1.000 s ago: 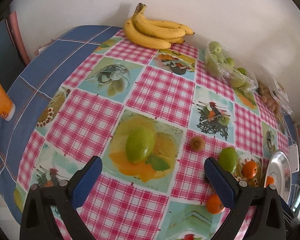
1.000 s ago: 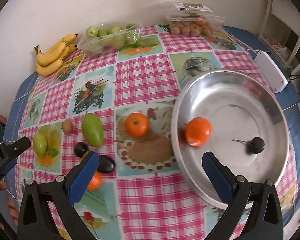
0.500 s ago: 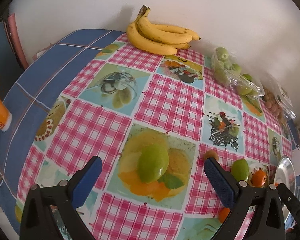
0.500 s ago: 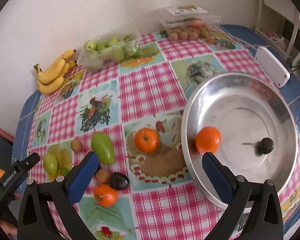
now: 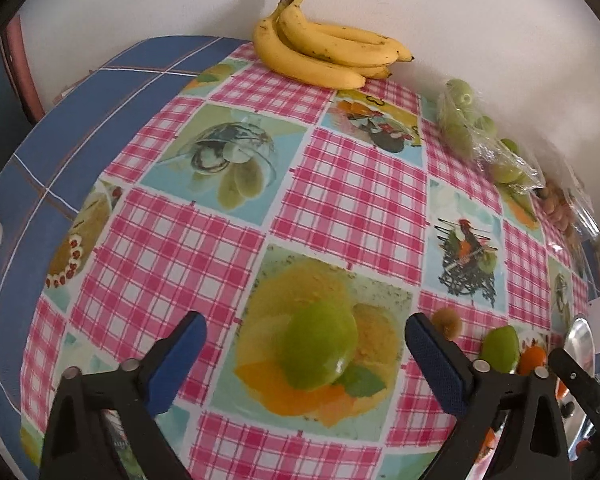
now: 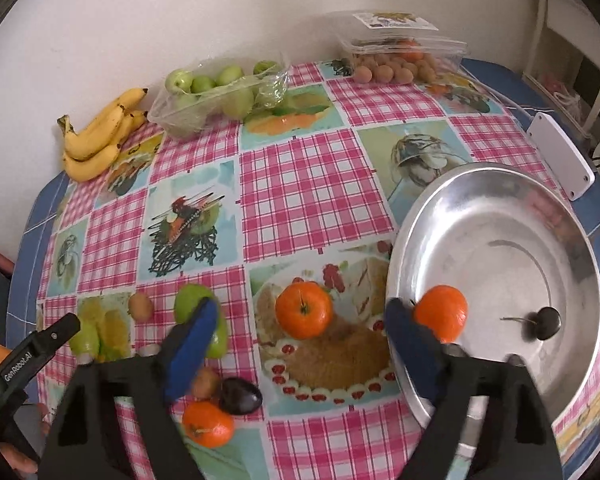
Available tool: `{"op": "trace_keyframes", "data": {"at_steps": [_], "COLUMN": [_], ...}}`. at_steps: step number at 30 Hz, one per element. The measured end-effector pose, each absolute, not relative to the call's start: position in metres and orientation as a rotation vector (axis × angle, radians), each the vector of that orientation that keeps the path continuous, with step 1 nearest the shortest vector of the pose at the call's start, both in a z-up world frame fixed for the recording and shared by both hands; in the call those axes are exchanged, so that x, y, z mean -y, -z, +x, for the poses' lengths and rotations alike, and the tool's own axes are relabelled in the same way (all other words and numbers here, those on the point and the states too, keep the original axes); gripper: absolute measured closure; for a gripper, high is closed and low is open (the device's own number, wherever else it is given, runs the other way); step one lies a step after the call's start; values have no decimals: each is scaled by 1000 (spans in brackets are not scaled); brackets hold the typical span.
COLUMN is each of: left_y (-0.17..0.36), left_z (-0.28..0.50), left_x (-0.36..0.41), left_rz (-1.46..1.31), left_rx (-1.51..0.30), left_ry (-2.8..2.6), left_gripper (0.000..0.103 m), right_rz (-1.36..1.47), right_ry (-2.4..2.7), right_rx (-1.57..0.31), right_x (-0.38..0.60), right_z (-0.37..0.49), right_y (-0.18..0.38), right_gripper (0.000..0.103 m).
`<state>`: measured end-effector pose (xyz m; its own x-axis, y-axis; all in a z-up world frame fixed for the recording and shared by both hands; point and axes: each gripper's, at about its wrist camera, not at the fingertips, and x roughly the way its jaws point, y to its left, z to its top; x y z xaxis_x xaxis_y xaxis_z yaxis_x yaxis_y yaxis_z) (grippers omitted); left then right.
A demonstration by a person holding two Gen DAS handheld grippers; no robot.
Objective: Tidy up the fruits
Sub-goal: 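Grasp the stemmed orange fruit with the right gripper while the left grasps a green mango, then carry the orange fruit with the right gripper while the left carries the mango to the bowl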
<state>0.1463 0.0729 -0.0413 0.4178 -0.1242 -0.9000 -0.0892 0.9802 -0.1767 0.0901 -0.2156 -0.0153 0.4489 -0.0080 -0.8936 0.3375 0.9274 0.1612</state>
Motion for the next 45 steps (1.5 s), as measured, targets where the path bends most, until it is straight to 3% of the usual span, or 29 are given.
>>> {"op": "trace_keyframes", "data": {"at_steps": [6, 10, 16, 20, 45], "left_y": [52, 57, 62, 61, -10], "left_z": [151, 152, 152, 152, 121], "left_x": [-71, -68, -64, -63, -19], "left_rz": [-221, -229, -232, -227, -200], "left_rx": [-1169, -1189, -1215, -1212, -1095], "left_ry": [45, 63, 76, 74, 208], "left_gripper": [27, 43, 57, 59, 59], "right_rz": [335, 337, 331, 336, 400], "right_ry": [229, 227, 234, 233, 242], "right_rx": [-1109, -1134, -1166, -1170, -1120], "right_x": [217, 217, 215, 215, 226], "right_z": [102, 107, 110, 111, 65], "right_y": [29, 38, 50, 52, 0], "right_gripper": [43, 48, 52, 65, 65]}}
